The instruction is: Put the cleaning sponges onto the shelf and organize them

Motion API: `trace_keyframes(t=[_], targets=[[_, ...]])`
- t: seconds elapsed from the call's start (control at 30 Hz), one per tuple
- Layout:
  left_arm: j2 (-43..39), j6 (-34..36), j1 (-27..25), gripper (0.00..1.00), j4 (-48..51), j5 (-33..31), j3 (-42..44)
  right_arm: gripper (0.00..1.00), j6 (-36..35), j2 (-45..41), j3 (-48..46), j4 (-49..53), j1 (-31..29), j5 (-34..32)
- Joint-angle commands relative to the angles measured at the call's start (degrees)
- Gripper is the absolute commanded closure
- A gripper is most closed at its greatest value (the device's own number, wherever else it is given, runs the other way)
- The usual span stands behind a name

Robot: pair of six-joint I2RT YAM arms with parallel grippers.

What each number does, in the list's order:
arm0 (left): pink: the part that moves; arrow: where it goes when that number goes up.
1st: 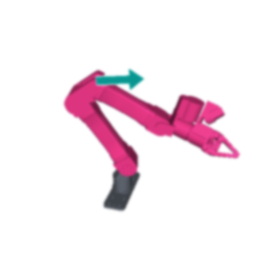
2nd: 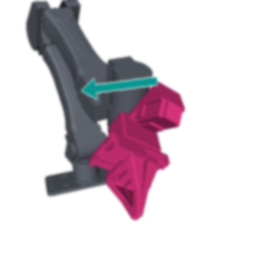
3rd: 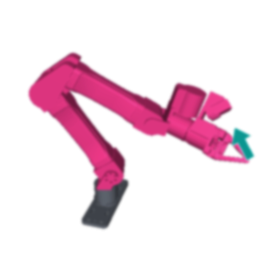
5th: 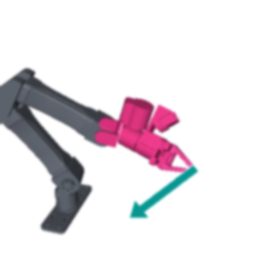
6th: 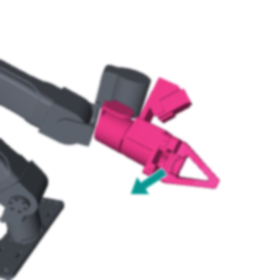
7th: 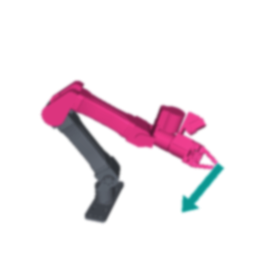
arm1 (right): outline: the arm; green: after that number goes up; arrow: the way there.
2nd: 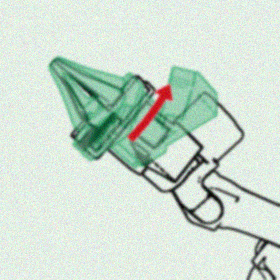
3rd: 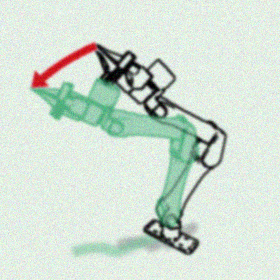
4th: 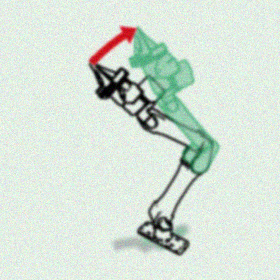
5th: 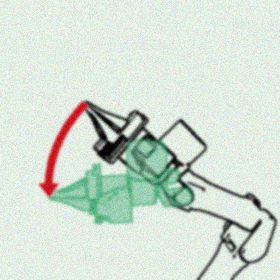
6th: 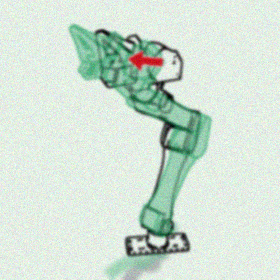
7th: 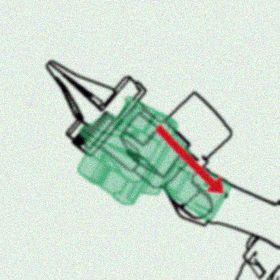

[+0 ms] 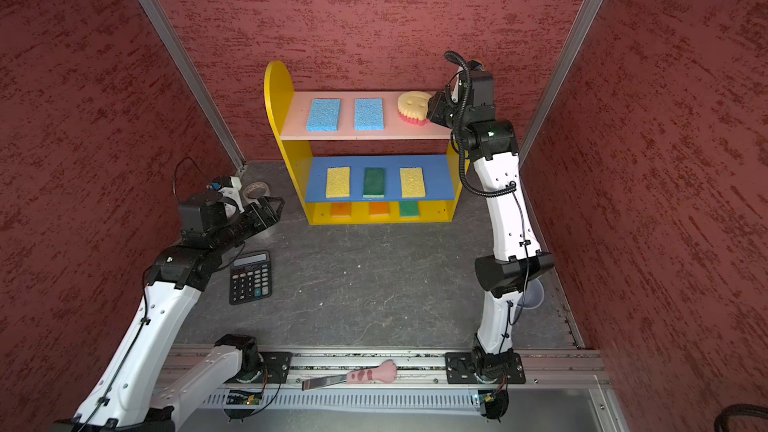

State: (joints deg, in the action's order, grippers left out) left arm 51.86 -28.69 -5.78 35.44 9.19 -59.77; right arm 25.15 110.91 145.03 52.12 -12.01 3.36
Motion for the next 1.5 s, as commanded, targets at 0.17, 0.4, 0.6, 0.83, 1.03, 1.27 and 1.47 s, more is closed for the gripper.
trace_keyframes(t=[0.17,0.4,0.6,0.83,1.03,1.27,1.47], targets=[[0.0,-0.2,0.6,0.14,-1.8,1.1,0.8,0.5,3.4,2.6,1.4,-1.0,1.3,7.4],[0.1,-0.6,0.7,0.14,-2.0,1.4,1.0,0.77,3.9,3.3,1.4,-1.0,1.7,8.6],[0.1,-0.7,0.9,0.14,-2.0,1.7,1.1,0.91,4.2,2.5,1.5,-0.7,1.9,8.9],[0.3,-1.0,1.0,0.14,-2.3,2.2,1.1,0.92,3.9,-0.1,1.4,0.0,1.9,8.6],[0.5,-1.3,1.0,0.14,-2.5,2.3,1.3,0.93,3.6,-1.1,1.3,1.5,1.9,8.9],[0.7,-1.4,1.0,0.14,-2.5,2.5,0.7,0.94,3.9,-2.5,-1.3,0.6,1.8,9.8],[1.0,-1.5,1.0,0.13,-2.4,2.6,0.7,0.9,3.8,-2.6,-2.8,0.4,1.8,10.4]])
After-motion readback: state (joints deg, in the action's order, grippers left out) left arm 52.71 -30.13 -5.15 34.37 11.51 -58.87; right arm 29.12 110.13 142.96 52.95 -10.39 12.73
